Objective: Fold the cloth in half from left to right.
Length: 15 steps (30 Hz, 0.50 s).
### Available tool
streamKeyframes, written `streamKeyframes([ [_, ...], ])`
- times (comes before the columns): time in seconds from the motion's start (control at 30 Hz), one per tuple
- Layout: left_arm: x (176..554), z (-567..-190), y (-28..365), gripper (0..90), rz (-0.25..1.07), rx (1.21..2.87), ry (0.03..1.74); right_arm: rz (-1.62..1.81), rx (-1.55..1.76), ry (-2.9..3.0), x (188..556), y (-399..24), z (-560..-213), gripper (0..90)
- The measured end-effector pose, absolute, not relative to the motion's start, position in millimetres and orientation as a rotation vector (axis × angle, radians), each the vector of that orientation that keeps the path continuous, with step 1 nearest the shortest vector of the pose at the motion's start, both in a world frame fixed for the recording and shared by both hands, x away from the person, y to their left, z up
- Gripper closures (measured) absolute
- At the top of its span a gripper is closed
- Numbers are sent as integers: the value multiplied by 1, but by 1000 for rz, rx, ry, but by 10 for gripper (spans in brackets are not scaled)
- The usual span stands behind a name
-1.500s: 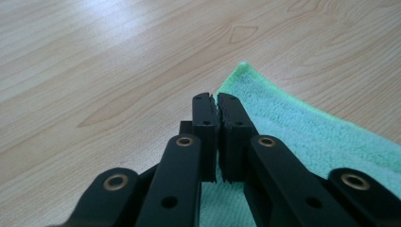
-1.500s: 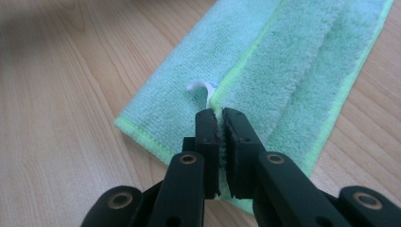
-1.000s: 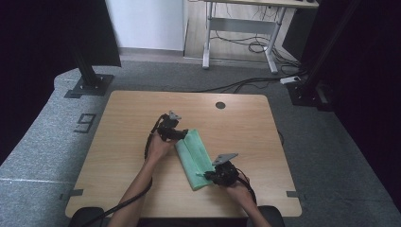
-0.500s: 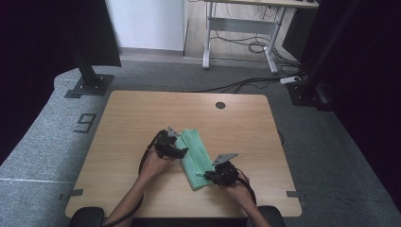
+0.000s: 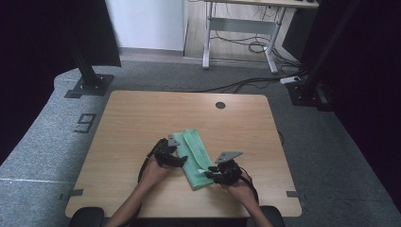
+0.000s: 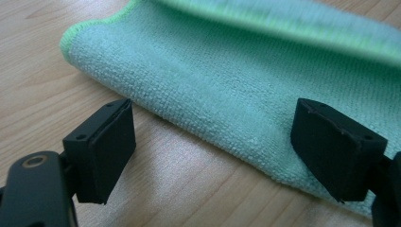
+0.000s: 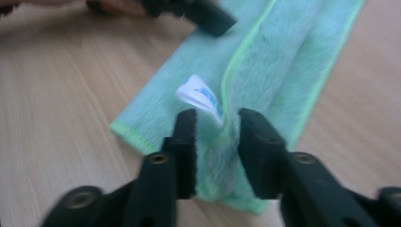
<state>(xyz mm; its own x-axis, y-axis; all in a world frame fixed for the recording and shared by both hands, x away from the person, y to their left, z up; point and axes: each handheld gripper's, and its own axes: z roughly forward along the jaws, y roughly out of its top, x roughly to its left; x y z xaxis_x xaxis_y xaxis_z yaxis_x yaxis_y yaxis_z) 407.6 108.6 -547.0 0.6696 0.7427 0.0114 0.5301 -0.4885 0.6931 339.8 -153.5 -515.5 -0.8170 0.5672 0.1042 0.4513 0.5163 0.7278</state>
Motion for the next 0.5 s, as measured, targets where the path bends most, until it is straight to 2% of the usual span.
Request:
streamKeyframes([
  [0.07,408,-548,110,149,392,2198,985,1184,890,2591,344,-155,-511,556],
  [0.1,408,-548,110,149,393,2199,985,1180,892,2576,348,-154,-508,476],
  [0.13,407,-548,110,149,399,2201,983,1180,892,2576,348,-154,-508,476],
  [0.17,407,-548,110,149,404,2201,983,1175,886,2580,352,-150,-507,412],
  [0.2,407,-548,110,149,404,2201,982,1175,886,2580,352,-150,-507,412],
  [0.23,407,-548,110,150,400,2201,984,1171,878,2580,356,-145,-508,367],
  [0.5,408,-548,111,151,383,2194,998,1074,850,2619,365,-128,-519,346],
])
